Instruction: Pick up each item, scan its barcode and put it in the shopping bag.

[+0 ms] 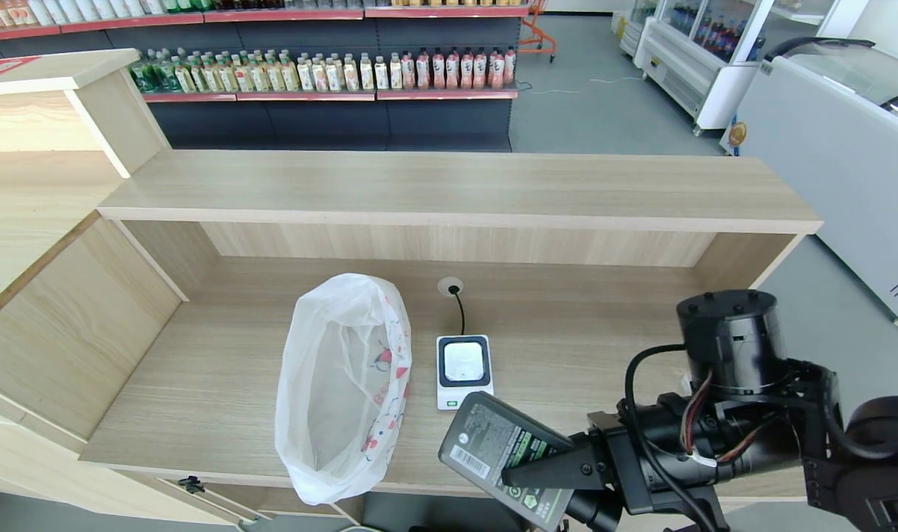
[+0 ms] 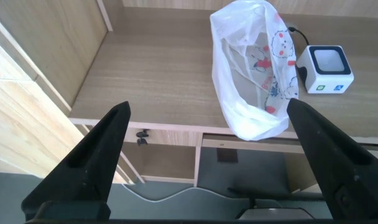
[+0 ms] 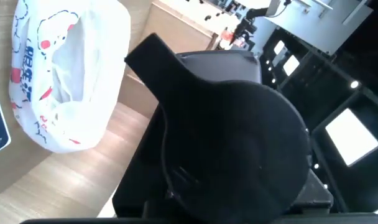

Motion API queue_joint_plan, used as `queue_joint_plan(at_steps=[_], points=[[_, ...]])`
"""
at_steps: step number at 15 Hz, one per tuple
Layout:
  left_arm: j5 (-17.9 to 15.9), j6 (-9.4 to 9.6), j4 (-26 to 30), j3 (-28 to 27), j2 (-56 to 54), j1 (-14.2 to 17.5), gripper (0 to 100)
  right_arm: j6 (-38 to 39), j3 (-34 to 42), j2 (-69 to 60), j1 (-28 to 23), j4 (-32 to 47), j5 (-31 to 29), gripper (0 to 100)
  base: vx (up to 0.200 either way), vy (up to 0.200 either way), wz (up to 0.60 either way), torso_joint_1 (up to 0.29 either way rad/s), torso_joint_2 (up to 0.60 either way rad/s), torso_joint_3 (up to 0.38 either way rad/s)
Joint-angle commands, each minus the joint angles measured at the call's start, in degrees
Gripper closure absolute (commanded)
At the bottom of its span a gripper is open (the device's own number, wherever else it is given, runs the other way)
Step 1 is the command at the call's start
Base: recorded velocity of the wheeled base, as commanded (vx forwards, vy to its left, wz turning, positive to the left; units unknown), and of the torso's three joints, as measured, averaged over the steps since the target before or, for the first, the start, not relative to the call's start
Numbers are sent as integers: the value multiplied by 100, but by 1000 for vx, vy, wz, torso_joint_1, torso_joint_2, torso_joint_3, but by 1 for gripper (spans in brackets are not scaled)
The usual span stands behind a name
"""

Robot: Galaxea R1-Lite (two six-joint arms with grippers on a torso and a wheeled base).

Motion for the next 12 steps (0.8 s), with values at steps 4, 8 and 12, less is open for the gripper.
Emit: queue_joint_plan(at_steps=[4, 8, 12], points=[[1, -4, -1, 1, -2, 2, 0, 42, -454, 371, 137, -9, 9, 100, 0, 0, 0, 0, 0, 0], [1, -4, -1, 1, -2, 2, 0, 148, -507, 398, 137, -9, 0, 100, 0, 0, 0, 0, 0, 0], [1, -4, -1, 1, -2, 2, 0, 165, -463, 415, 102, -9, 9, 100, 0, 0, 0, 0, 0, 0]])
